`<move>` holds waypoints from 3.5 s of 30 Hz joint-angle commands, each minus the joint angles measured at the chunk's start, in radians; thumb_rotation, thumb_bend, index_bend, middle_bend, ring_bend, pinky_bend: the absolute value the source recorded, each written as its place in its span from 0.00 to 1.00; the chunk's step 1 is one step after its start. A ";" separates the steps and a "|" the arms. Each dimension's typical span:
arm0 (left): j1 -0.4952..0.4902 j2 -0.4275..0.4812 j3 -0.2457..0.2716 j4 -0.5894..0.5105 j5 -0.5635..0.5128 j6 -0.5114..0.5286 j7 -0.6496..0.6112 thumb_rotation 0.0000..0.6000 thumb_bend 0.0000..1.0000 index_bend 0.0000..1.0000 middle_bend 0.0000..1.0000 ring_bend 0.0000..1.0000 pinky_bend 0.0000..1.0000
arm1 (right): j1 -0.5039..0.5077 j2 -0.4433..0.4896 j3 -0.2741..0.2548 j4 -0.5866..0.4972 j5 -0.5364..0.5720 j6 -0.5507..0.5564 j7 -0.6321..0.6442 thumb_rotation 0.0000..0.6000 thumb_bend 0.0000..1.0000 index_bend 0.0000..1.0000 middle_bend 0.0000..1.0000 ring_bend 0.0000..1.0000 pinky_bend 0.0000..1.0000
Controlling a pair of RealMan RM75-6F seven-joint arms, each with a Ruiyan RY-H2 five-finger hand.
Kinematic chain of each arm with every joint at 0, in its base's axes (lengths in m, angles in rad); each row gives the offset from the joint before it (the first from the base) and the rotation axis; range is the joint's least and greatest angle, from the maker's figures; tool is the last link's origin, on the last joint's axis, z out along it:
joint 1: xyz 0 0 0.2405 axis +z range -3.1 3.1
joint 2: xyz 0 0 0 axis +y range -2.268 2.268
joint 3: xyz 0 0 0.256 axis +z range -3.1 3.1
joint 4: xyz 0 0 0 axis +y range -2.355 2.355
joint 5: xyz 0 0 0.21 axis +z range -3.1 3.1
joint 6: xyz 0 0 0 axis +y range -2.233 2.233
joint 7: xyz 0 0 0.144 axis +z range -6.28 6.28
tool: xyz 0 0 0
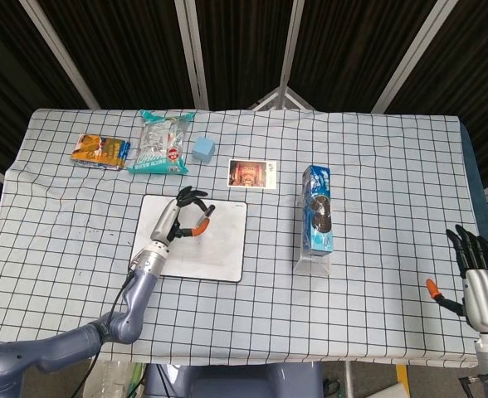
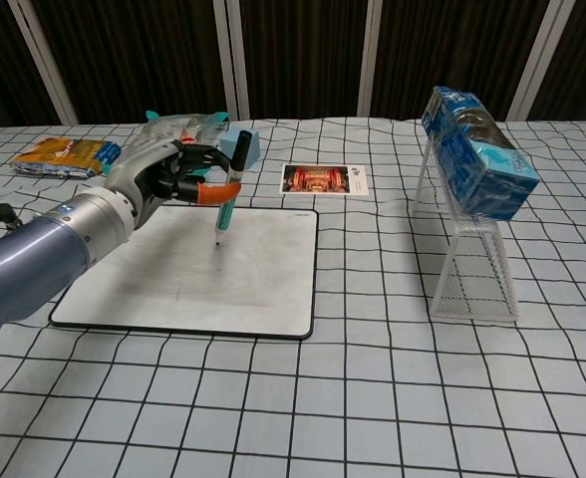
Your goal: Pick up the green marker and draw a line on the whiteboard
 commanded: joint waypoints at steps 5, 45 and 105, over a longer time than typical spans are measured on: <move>-0.002 -0.002 0.007 -0.006 0.001 -0.009 -0.004 1.00 0.52 0.72 0.22 0.00 0.00 | 0.001 -0.001 0.002 -0.003 0.002 0.000 -0.004 1.00 0.30 0.00 0.00 0.00 0.00; 0.012 0.089 0.023 -0.150 0.057 0.019 0.023 1.00 0.52 0.72 0.22 0.00 0.00 | -0.002 -0.005 0.006 0.002 0.000 0.011 -0.008 1.00 0.30 0.00 0.00 0.00 0.00; -0.036 0.006 0.057 0.072 0.055 -0.006 0.048 1.00 0.52 0.73 0.23 0.00 0.00 | -0.008 -0.003 0.005 -0.002 0.010 0.007 0.005 1.00 0.30 0.00 0.00 0.00 0.00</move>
